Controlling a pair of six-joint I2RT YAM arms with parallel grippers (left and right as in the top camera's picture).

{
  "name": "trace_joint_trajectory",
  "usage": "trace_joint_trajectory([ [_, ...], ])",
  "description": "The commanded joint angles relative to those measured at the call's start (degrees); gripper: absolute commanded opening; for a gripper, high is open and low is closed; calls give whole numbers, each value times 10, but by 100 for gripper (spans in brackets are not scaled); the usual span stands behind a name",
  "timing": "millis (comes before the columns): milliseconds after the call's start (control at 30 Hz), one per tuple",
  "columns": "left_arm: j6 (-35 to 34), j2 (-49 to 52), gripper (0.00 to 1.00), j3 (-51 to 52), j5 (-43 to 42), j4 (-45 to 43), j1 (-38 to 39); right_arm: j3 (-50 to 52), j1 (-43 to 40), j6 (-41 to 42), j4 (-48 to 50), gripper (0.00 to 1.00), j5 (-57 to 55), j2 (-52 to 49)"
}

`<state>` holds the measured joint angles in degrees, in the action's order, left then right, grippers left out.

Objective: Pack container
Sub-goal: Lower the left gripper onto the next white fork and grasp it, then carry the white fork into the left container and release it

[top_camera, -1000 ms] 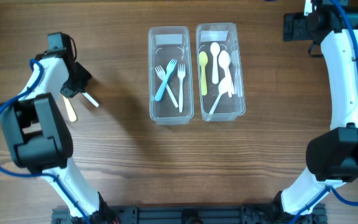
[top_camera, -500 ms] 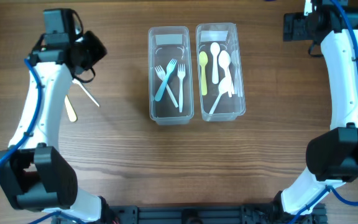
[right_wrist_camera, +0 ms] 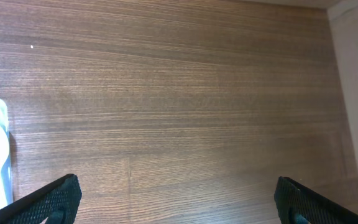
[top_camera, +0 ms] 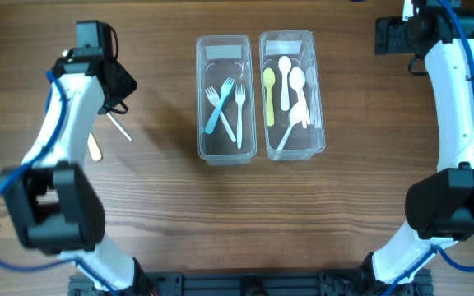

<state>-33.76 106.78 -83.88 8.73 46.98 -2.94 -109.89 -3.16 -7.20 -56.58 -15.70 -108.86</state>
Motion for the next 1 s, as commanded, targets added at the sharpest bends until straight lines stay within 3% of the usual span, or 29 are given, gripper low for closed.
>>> trace_joint_trajectory([
  [0, -13, 62, 49, -4, 14, -9, -21, -7, 1, -3, 2, 100, -10, -3],
  [333, -14, 102, 47, -4, 8, -17, -70, -7, 1, -3, 2, 100, -10, -3],
  [967, -12, 105, 47, 70, 5, -115, -70, -7, 1, -3, 2, 100, -10, -3],
])
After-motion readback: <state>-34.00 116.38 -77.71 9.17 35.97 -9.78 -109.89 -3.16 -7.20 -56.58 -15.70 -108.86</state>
